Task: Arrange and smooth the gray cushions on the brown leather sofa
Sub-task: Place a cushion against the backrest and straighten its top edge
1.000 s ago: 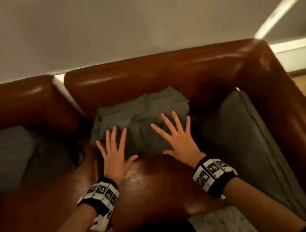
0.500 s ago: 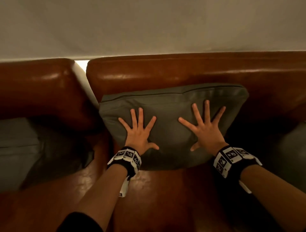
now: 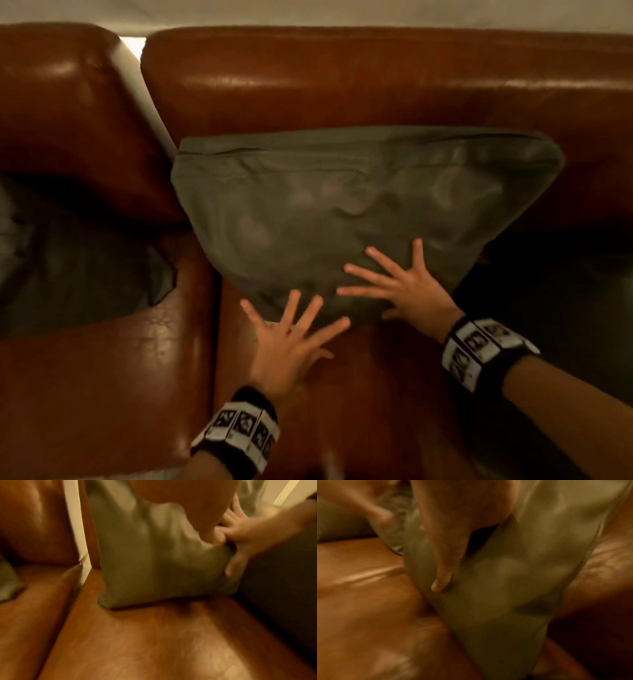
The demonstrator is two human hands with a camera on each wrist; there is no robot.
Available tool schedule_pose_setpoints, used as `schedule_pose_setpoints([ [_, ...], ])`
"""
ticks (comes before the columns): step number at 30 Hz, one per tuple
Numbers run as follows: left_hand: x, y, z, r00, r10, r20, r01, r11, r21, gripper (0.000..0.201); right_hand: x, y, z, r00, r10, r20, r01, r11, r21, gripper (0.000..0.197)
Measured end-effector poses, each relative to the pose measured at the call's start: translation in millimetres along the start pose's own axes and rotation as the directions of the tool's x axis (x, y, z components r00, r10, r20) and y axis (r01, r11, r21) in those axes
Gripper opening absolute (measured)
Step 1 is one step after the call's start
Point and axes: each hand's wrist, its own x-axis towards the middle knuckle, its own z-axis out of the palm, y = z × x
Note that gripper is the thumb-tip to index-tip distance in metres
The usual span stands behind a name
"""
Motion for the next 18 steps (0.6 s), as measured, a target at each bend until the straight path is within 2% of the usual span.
schedule_pose_setpoints([
  [2,24.8,-14.3,14.6,0.986,-0.029,0.166,0.022,0.999,0.049,0.125,18.1,23.9,6.1,1.000,-0.003,0.016,0.003,1.000,-0.021,0.158],
  [3,39.1,-23.5,20.7,0.977,-0.049,0.210,0.041,0.998,0.044,0.127,24.6,30.9,8.8,1.000,0.003,0.028,-0.003,1.000,-0.025,0.159],
  [6,57.7,-30.8,35.6,0.973,-0.079,0.215,0.073,0.997,0.035,0.109,35.2,36.2,22.1,0.993,0.051,0.109,-0.042,0.996,-0.083,0.157],
  [7,57.3,-28.7,42.1,0.977,-0.091,0.192,0.083,0.995,0.047,0.110,36.8,37.4,25.7,0.990,0.065,0.129,-0.053,0.994,-0.092,0.155],
  [9,50.9,-22.8,51.3,0.978,-0.117,0.171,0.099,0.989,0.106,0.126,35.3,35.5,28.8,0.982,0.084,0.169,-0.068,0.992,-0.103,0.155],
  [11,46.5,-20.6,55.6,0.968,-0.148,0.203,0.112,0.978,0.178,0.140,27.0,22.3,30.5,0.984,0.137,0.111,-0.119,0.982,-0.150,0.156],
  [13,40.3,-19.9,51.0,0.969,-0.124,0.212,0.086,0.980,0.181,0.133,11.1,-7.2,26.3,0.973,0.228,-0.038,-0.231,0.968,-0.098,0.145],
  [14,31.8,-20.0,45.3,0.984,-0.063,0.164,0.040,0.989,0.142,0.120,-1.8,-25.9,22.6,0.949,0.291,-0.118,-0.292,0.956,0.012,0.128],
  [15,20.2,-18.9,36.8,0.996,-0.022,0.084,0.017,0.998,0.063,0.100,-17.2,-46.3,16.9,0.906,0.378,-0.189,-0.351,0.922,0.162,0.102],
  [16,5.5,-18.2,26.5,0.999,-0.042,0.000,0.042,0.996,-0.081,0.078,-33.4,-64.8,10.7,0.832,0.495,-0.248,-0.392,0.843,0.369,0.073],
  [17,-9.4,-18.5,14.3,0.984,-0.158,-0.087,0.133,0.961,-0.241,0.059,-49.2,-78.5,7.5,0.744,0.616,-0.259,-0.398,0.720,0.568,0.049],
  [18,-26.7,-22.2,10.4,0.925,-0.365,-0.108,0.297,0.871,-0.392,0.048,-64.6,-86.8,12.2,0.628,0.744,-0.227,-0.416,0.568,0.710,0.033],
])
